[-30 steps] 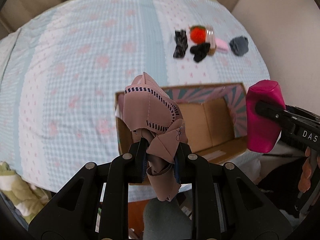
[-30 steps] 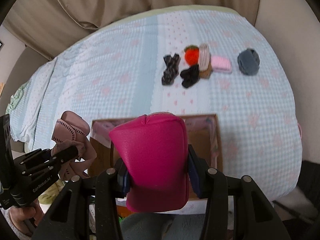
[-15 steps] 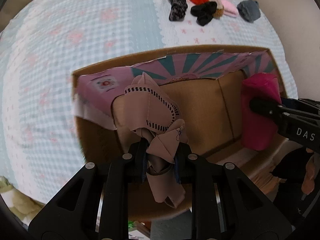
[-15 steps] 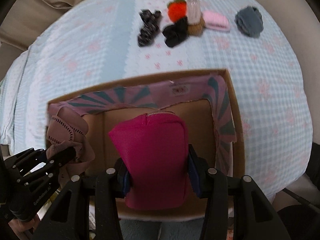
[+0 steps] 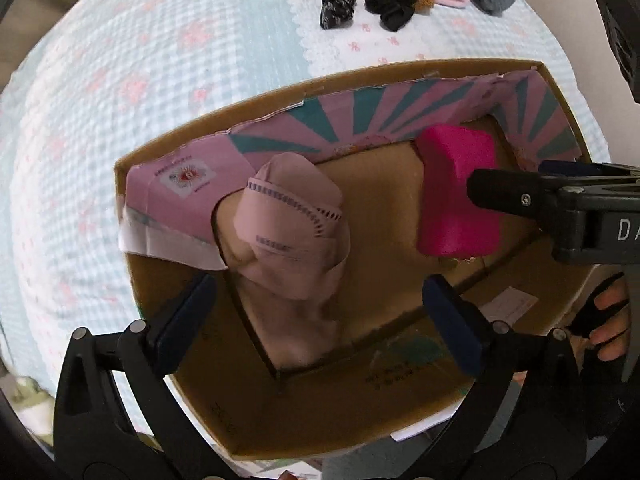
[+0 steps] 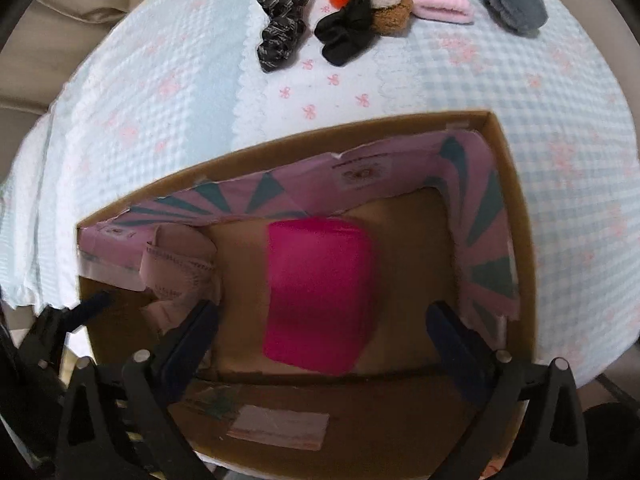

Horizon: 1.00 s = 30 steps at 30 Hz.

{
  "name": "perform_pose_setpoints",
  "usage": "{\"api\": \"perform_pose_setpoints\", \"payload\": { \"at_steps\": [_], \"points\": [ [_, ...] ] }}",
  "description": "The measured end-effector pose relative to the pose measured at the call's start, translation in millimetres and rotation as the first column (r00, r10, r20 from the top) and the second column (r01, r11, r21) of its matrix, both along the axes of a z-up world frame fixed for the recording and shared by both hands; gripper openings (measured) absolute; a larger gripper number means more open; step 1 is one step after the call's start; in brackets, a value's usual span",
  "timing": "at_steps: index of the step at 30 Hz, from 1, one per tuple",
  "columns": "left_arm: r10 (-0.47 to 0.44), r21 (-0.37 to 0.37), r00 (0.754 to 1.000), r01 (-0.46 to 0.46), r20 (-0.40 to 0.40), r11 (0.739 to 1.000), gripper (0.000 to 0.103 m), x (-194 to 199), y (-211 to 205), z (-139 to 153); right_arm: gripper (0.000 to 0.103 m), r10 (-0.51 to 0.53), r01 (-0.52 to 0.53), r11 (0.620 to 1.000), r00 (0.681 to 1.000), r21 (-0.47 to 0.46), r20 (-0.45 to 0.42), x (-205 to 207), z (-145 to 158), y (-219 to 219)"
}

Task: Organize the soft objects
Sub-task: 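Open both tools to drop the cloth and pouch into the box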

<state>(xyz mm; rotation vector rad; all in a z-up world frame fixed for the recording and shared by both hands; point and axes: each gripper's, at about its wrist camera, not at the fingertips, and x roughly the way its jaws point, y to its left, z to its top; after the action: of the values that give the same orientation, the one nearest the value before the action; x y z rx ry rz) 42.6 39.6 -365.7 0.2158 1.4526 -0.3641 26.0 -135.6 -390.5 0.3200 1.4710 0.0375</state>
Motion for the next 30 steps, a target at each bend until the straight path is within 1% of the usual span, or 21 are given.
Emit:
{"api": "perform_pose_setpoints", "payload": {
  "at_steps": [3,5,9,12,16,19,24,27,30],
  "points": [
    [0.002,0.006,1.0,-0.002,0.002,1.0,0.103,-4,2,-1,0.103,0.025,-0.026,1.0,1.0,0.01,0.011,-1,2,5],
    [0.008,0.003,1.0,-0.008,0.001,1.0,0.103,-6,5,0,0.103,0.038,-0.038,0.999,0.999,0.0,0.02,-2,6,8],
    [0.021,-0.005,1.0,-0.021,0.01,1.0,0.103,-6,8,4,0.103,0.036,-0.035,0.999,0.999,-0.005,0.031,-3,16,9],
    [0.031,-0.01,0.999,-0.031,0.021,0.999,0.103,-5,10,8,0.103,0.045,-0.045,0.999,0.998,-0.013,0.04,-4,24,11],
    [0.053,-0.023,0.998,-0.052,0.04,0.998,0.103,-5,13,22,0.103,0.057,-0.056,0.998,0.997,-0.02,0.05,-6,35,13],
    [0.07,-0.027,0.996,-0.069,0.06,0.997,0.103,-4,13,40,0.103,0.064,-0.063,0.998,0.996,-0.028,0.063,-10,48,14],
    [0.103,-0.05,0.988,-0.098,0.115,0.994,0.103,-22,24,83,0.103,0.068,-0.064,0.997,0.991,-0.038,0.117,-22,82,12],
    [0.128,-0.074,0.979,-0.117,0.161,0.99,0.103,-27,29,111,0.103,0.074,-0.065,0.996,0.983,-0.056,0.17,-32,111,9],
    [0.16,-0.101,0.962,-0.141,0.22,0.985,0.103,-31,32,141,0.103,0.067,-0.05,0.996,0.971,-0.079,0.229,-41,138,2]
  ]
}}
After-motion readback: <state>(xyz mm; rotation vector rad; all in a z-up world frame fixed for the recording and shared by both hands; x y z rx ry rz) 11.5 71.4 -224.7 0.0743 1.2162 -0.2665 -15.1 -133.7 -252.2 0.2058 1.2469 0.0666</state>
